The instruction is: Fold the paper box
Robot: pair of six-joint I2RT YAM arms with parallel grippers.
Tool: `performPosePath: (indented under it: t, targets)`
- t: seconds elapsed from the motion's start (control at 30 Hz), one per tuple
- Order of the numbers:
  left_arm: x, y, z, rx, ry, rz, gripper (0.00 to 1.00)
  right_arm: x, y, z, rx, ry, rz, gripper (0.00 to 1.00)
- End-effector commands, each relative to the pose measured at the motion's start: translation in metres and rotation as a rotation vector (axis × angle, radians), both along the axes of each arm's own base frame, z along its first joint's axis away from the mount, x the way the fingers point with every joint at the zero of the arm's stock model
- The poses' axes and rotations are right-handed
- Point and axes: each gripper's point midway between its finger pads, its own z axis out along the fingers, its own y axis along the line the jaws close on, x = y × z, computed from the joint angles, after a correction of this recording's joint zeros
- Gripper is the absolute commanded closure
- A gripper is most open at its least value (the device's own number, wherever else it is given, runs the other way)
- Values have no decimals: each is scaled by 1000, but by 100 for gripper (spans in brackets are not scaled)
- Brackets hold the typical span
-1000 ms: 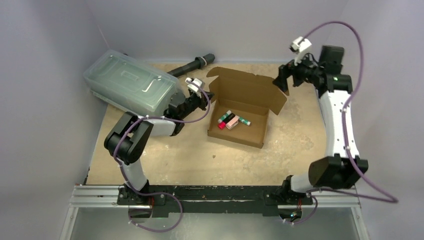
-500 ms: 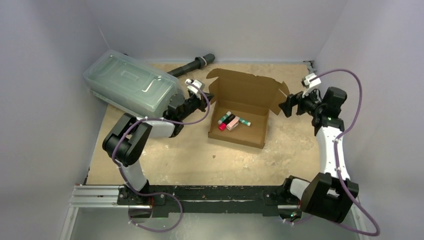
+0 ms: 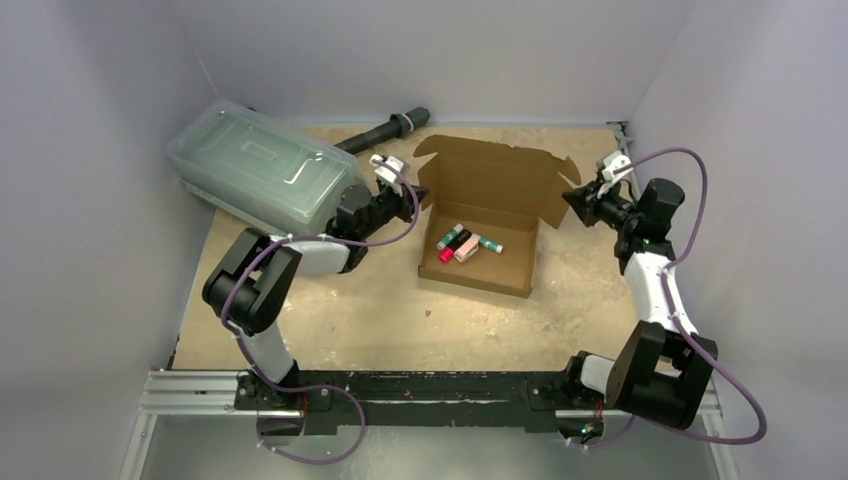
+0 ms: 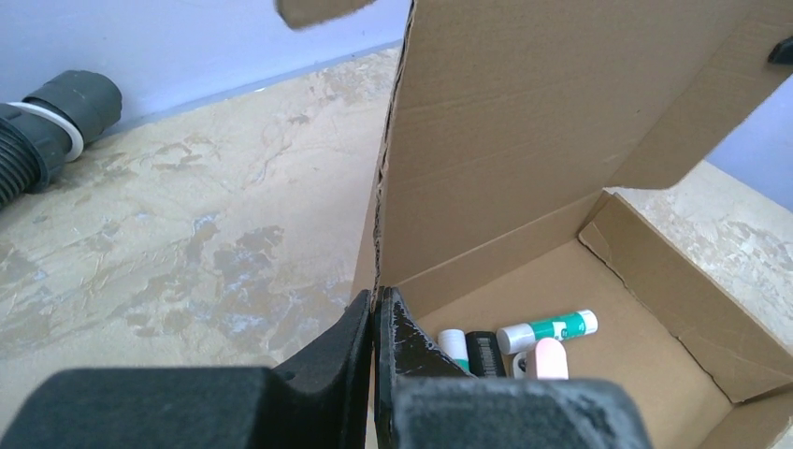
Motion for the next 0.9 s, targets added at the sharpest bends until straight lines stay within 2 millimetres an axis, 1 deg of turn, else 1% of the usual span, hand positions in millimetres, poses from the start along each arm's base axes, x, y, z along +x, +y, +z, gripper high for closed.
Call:
performPosePath:
  t: [0.0,0.03,0.2,0.37,0.47,0.6,0.87]
  targets:
    - [-4,-12,39,-80,-10,-16,100,-3,16,22,-9,-94,57,97]
    - [-5,-13,38,-81,4,-14,100,-3,20,22,-8,-93,61,100]
    - [-12,-21,33,-115,78,-11,100,-3,32,24,4,-76,37,100]
    - [-18,-30,27,-151,152,-2,100,-1,37,19,36,-24,-22,100]
    - [-21,-34,24,-161,178,6,100,2,35,19,60,5,-78,100]
    - [-23,-34,20,-183,212,19,100,5,31,18,88,50,-147,100]
    - [-23,-42,23,-237,310,30,100,7,33,7,148,142,-249,100]
